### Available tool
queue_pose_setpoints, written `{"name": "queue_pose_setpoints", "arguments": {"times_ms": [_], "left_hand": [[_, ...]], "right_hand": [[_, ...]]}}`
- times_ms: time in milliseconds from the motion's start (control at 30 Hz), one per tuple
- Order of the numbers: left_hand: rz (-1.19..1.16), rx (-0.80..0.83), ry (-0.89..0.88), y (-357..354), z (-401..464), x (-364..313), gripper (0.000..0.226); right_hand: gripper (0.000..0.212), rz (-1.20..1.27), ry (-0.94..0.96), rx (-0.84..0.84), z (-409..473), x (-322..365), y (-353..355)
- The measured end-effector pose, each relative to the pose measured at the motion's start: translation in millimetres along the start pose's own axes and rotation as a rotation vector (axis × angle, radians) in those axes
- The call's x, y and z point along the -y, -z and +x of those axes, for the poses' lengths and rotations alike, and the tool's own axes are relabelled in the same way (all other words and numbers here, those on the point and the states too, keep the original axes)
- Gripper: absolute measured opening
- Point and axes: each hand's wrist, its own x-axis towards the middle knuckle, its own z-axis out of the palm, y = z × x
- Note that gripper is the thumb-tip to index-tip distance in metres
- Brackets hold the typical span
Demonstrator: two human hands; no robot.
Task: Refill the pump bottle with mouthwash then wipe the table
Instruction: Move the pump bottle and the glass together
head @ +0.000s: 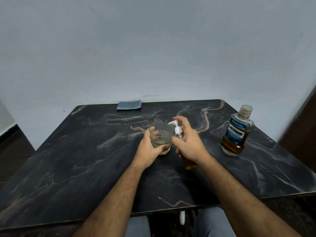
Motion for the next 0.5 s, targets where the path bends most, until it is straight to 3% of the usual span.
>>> {"name": "queue_pose_setpoints", "arguments": {"times_ms": [133,400,500], "left_hand": [[-0.009,-0.005,0.0,-0.3,-0.3,0.0,0.103],[0.001,-0.011,-0.002,-0.7,-0.8,0.5,0.098],[0.0,-0.014,0.002,-0.6,-0.8,-0.4,0.099]], "right_hand": [[0.066,-0.016,0.021,0.005,-0.4,-4.5,1.1],[0.042,-0.061,0.041,-0.045,-1.9,-4.6,0.2],[0.044,-0.082,0.026,-0.041,-0.2,-4.9,-1.8]]}}
